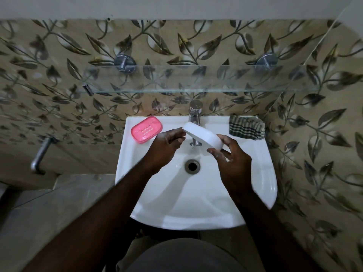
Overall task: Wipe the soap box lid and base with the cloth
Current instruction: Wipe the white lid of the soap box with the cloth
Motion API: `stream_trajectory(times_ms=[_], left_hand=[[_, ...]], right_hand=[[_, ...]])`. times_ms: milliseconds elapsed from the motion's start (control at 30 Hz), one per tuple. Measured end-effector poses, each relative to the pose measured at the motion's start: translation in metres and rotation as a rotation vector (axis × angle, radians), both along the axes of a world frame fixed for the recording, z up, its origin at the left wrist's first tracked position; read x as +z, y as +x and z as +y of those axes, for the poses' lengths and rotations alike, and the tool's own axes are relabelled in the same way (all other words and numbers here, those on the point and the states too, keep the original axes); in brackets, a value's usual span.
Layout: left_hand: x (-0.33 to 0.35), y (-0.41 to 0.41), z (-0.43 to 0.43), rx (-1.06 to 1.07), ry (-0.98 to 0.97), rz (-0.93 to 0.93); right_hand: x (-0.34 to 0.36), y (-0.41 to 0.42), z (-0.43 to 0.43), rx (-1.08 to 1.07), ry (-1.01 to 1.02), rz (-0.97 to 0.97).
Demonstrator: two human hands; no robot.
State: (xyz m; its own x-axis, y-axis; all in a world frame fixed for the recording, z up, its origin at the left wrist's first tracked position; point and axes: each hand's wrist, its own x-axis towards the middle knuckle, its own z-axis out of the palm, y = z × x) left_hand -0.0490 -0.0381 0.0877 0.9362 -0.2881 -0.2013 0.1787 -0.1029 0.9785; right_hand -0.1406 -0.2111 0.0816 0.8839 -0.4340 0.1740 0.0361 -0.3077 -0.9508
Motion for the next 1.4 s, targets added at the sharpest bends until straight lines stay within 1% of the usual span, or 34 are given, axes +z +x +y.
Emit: stream_trajectory(times_ms=[133, 233, 333, 367, 433, 500, 600, 667, 767, 833, 933, 1000, 1067, 1133, 1233, 1333, 1400], left_hand=[[0.005, 0.002, 0.001, 0.058, -0.052, -0.021], [0.011, 0.001, 0.000, 0.139, -0.116, -0.058], [0.017, 0.001, -0.003, 0.209, -0.185, -0.083], [0.017, 0.002, -0.003, 0.223, -0.190, -0.079], [0.015, 0.004, -0.004, 0.243, -0.187, -0.046], [0.014, 0.005, -0.002, 0.230, -0.170, -0.029], [0.013, 0.006, 0.002, 0.172, -0.114, -0.035], [0.011, 0.006, 0.002, 0.166, -0.109, -0.046], [0.007, 0.004, 0.001, 0.137, -0.080, -0.092], [0.002, 0.004, -0.001, 0.129, -0.077, -0.090], [0.001, 0.002, -0.003, 0.154, -0.105, -0.033], [0.002, 0.002, -0.004, 0.157, -0.108, -0.018], [0.001, 0.003, -0.005, 0.155, -0.103, -0.007], [0.000, 0.005, -0.007, 0.142, -0.083, 0.001], [0.001, 0.005, -0.010, 0.111, -0.044, -0.006], [0.002, 0.009, -0.007, 0.105, -0.048, -0.009], [0.002, 0.013, -0.003, 0.088, -0.058, -0.010]], right_hand=[[0.002, 0.009, 0.001, 0.027, -0.008, 0.004], [0.011, 0.011, 0.000, 0.040, -0.079, -0.021], [0.017, 0.013, 0.002, 0.023, -0.186, -0.095], [0.015, 0.016, 0.003, 0.039, -0.219, -0.083], [0.010, 0.022, 0.000, 0.094, -0.222, 0.040], [0.008, 0.026, -0.004, 0.116, -0.158, 0.113], [0.009, 0.027, -0.010, 0.108, -0.138, 0.085], [0.010, 0.029, -0.014, 0.098, -0.136, 0.073], [0.009, 0.031, -0.021, 0.059, -0.164, 0.049], [0.007, 0.030, -0.023, 0.052, -0.207, 0.047], [0.003, 0.031, -0.024, 0.078, -0.220, 0.130], [0.001, 0.032, -0.024, 0.128, -0.145, 0.158], [0.002, 0.033, -0.024, 0.174, -0.010, 0.183], [0.002, 0.035, -0.023, 0.170, 0.082, 0.196], [0.003, 0.041, -0.023, 0.137, 0.224, 0.148], [0.005, 0.047, -0.028, 0.166, 0.399, 0.147], [0.006, 0.050, -0.033, 0.190, 0.449, 0.157]])
